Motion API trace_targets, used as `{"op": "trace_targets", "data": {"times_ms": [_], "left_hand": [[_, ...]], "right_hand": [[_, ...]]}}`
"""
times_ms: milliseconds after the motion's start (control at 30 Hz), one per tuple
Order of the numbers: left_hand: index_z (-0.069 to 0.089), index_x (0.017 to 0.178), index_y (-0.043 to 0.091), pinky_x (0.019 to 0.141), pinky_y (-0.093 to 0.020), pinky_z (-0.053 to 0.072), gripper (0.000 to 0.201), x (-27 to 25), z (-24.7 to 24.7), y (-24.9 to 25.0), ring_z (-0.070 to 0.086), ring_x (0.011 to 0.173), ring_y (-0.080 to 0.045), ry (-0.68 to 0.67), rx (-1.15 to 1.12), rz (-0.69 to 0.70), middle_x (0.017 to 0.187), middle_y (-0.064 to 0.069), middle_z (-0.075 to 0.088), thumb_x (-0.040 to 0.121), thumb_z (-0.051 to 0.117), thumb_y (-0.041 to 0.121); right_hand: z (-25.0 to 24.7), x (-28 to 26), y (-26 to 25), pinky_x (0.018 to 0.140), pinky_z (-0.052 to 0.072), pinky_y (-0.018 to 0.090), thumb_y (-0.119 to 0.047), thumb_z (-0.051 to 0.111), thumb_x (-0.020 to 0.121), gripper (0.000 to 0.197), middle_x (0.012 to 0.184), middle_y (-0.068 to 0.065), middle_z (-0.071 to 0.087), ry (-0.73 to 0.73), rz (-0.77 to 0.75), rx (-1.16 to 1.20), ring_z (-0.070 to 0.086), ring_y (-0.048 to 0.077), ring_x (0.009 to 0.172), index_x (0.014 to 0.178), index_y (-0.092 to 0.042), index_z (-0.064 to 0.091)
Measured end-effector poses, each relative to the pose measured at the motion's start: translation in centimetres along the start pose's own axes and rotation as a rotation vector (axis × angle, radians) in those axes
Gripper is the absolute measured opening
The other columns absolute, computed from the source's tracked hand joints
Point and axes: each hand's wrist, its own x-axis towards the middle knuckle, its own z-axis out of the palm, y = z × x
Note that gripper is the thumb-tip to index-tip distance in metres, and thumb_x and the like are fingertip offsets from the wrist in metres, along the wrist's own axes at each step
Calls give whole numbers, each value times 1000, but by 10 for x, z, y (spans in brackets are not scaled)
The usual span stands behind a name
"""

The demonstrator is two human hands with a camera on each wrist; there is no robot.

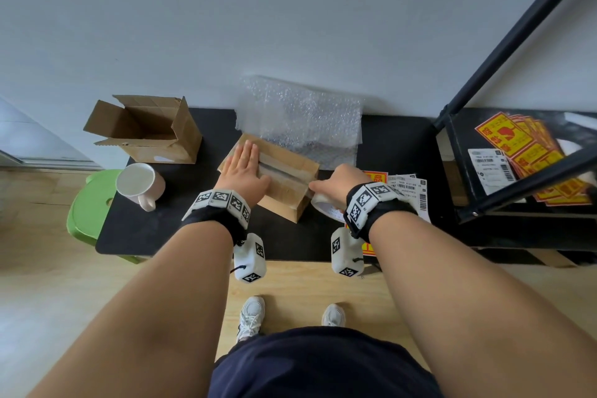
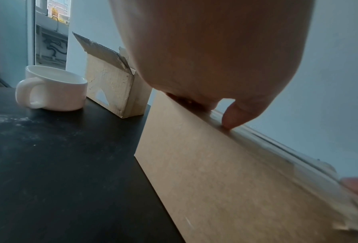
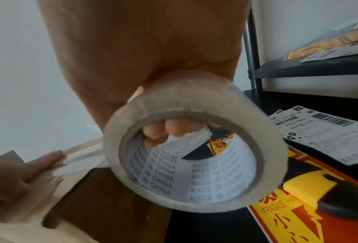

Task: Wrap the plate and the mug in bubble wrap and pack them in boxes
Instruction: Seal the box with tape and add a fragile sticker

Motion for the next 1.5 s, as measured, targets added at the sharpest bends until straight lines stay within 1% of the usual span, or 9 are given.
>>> {"op": "trace_targets", "data": {"times_ms": [167,333,533,667,867,1000,1067,1333,1500], "left_hand": [[-10,153,16,119,-31,-12,61,2,2,1,-21,145,-12,-4,-25,-8,159,1,-21,101,18,30],[-12,153,13,119,-35,-12,67,1,14,16,-22,145,-15,106,25,-71,159,-2,-21,101,12,50],[-6,154,21,119,-38,-11,60,1,29,38,-18,147,-15,170,52,90,161,3,-15,103,16,44],[-7,154,20,120,-36,-8,64,-1,34,39,-14,148,-15,200,49,-15,161,3,-13,101,13,49],[34,140,11,112,-38,21,54,4,23,47,30,135,-24,385,105,-108,146,-9,35,98,25,42],[7,154,17,119,-41,-9,60,21,22,47,-7,149,-18,236,75,-35,163,-1,0,102,15,46],[-2,155,23,119,-42,-12,59,25,27,45,-15,148,-15,200,89,-11,162,3,-9,102,9,46],[-10,154,25,119,-42,-13,62,28,33,44,-19,147,-16,203,122,-35,161,3,-14,99,3,51],[-1,155,22,119,-44,-9,63,23,35,47,-10,148,-17,245,131,-68,162,1,0,100,6,51]], "right_hand": [[7,9,6,54,42,28,-60,58,83,48,69,5,60,-2,-5,25,60,22,62,71,-13,55],[13,15,11,52,39,27,-63,54,83,51,67,4,60,-17,-2,34,59,20,59,68,-15,53],[12,21,11,49,33,27,-65,54,84,56,61,3,53,-15,-32,-34,52,19,54,64,-14,53],[9,23,8,48,29,28,-62,51,88,57,60,3,50,28,-90,-36,48,18,54,63,-12,53],[1,29,5,49,25,29,-62,57,85,55,59,2,45,71,-147,11,43,19,54,61,-14,44],[4,32,15,51,26,31,-57,58,87,52,56,0,39,50,-130,207,40,19,54,58,-17,41],[6,34,19,52,28,31,-49,53,91,48,57,0,40,68,-112,325,43,20,58,57,-17,41],[10,38,19,55,30,31,-45,54,92,51,53,0,38,88,-141,369,41,17,54,54,-16,37],[2,32,28,56,32,30,-51,60,87,46,60,0,44,25,-130,389,44,15,59,60,-16,47]]}}
